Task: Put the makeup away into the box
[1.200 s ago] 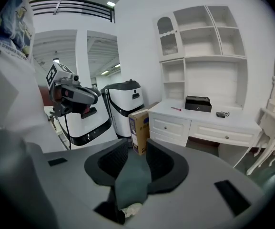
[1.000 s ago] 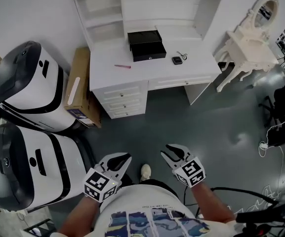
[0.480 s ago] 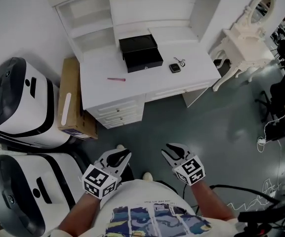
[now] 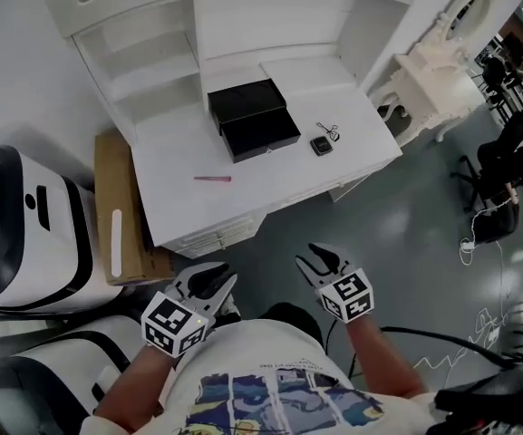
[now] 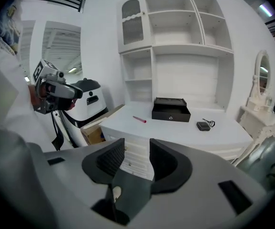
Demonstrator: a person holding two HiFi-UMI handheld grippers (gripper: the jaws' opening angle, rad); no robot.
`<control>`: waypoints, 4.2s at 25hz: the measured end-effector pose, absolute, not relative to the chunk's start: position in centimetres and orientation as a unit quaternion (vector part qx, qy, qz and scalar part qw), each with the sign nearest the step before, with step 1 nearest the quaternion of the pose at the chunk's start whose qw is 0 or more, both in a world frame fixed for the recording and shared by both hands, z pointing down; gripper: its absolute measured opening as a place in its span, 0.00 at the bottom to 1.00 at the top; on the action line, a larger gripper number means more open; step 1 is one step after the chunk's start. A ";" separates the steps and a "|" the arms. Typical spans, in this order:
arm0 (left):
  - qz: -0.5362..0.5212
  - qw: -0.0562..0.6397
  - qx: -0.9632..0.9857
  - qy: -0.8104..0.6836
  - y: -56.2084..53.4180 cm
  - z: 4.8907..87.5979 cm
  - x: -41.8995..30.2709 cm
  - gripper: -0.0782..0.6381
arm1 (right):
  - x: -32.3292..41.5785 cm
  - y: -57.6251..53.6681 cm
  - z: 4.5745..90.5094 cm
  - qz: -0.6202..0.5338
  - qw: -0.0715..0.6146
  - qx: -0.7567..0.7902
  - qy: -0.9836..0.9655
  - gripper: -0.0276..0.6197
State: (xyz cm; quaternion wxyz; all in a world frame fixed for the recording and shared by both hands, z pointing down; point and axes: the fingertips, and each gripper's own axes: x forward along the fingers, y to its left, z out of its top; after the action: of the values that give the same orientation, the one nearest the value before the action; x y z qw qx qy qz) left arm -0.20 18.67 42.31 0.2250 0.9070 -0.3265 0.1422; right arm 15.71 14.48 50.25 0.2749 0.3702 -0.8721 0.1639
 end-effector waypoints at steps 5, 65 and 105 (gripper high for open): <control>0.153 0.228 0.900 -0.337 16.1 43.7 -2.6 0.21 | 15.6 10.6 51.0 0.169 0.278 0.400 -0.857 0.33; 0.181 0.233 0.848 -0.439 -6.7 43.1 -3.5 0.13 | 27.2 -22.0 63.7 0.241 0.385 0.438 -0.776 0.56; 0.130 0.256 0.810 -0.511 3.1 44.2 -20.9 0.13 | 1.7 -23.8 64.6 0.211 0.461 0.370 -0.778 0.56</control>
State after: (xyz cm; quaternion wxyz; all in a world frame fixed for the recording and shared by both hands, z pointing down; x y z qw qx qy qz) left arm -20.87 3.11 44.19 0.2558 0.8104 -0.5106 0.1303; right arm 1.74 -23.80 64.62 0.4614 0.3695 -0.7784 0.2114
